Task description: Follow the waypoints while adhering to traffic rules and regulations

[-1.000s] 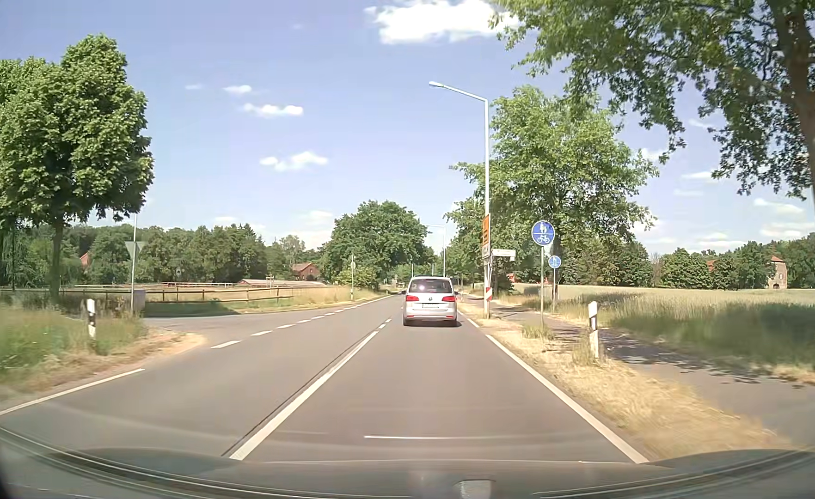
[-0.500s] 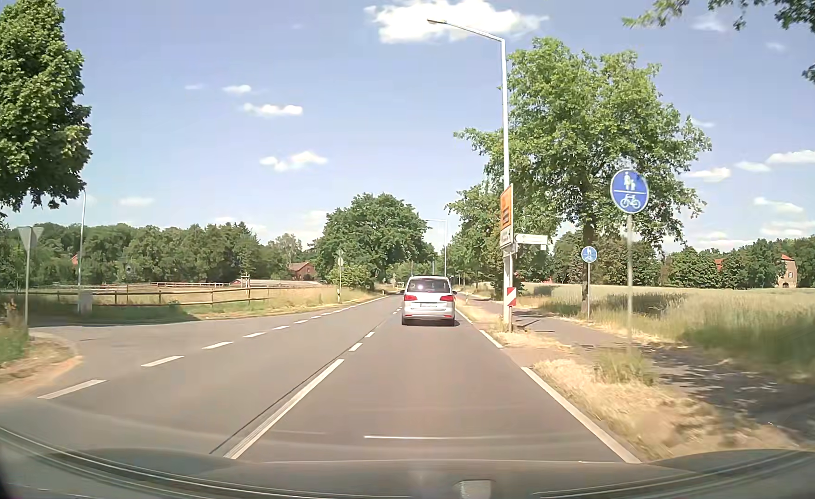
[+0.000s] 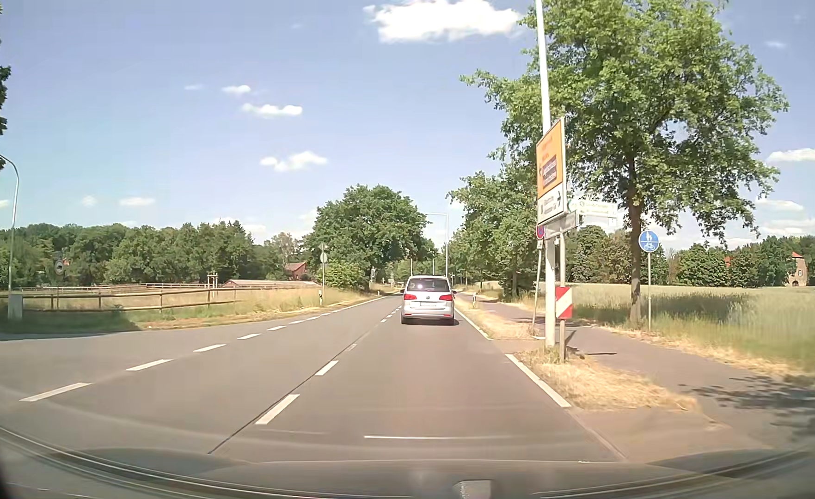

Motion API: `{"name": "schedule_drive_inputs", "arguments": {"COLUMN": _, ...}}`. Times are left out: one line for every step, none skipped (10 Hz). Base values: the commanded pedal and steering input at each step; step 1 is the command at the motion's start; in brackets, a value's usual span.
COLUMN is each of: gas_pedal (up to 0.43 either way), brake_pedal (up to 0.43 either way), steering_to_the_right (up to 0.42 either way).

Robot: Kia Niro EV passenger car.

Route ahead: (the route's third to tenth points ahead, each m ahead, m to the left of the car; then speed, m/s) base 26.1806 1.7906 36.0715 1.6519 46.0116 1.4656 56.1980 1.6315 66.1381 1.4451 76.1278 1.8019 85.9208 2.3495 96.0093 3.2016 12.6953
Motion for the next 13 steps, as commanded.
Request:
{"name": "schedule_drive_inputs", "arguments": {"gas_pedal": 0.028, "brake_pedal": 0.03, "steering_to_the_right": -0.001}}
{"name": "schedule_drive_inputs", "arguments": {"gas_pedal": 0.028, "brake_pedal": 0.03, "steering_to_the_right": -0.003}}
{"name": "schedule_drive_inputs", "arguments": {"gas_pedal": 0.028, "brake_pedal": 0.03, "steering_to_the_right": -0.004}}
{"name": "schedule_drive_inputs", "arguments": {"gas_pedal": 0.028, "brake_pedal": 0.03, "steering_to_the_right": -0.004}}
{"name": "schedule_drive_inputs", "arguments": {"gas_pedal": 0.028, "brake_pedal": 0.03, "steering_to_the_right": -0.004}}
{"name": "schedule_drive_inputs", "arguments": {"gas_pedal": 0.028, "brake_pedal": 0.03, "steering_to_the_right": -0.004}}
{"name": "schedule_drive_inputs", "arguments": {"gas_pedal": 0.028, "brake_pedal": 0.03, "steering_to_the_right": -0.004}}
{"name": "schedule_drive_inputs", "arguments": {"gas_pedal": 0.028, "brake_pedal": 0.03, "steering_to_the_right": -0.003}}
{"name": "schedule_drive_inputs", "arguments": {"gas_pedal": 0.028, "brake_pedal": 0.03, "steering_to_the_right": -0.003}}
{"name": "schedule_drive_inputs", "arguments": {"gas_pedal": 0.039, "brake_pedal": 0.03, "steering_to_the_right": -0.003}}
{"name": "schedule_drive_inputs", "arguments": {"gas_pedal": 0.039, "brake_pedal": 0.03, "steering_to_the_right": -0.003}}
{"name": "schedule_drive_inputs", "arguments": {"gas_pedal": 0.039, "brake_pedal": 0.03, "steering_to_the_right": -0.003}}
{"name": "schedule_drive_inputs", "arguments": {"gas_pedal": 0.039, "brake_pedal": 0.03, "steering_to_the_right": -0.003}}
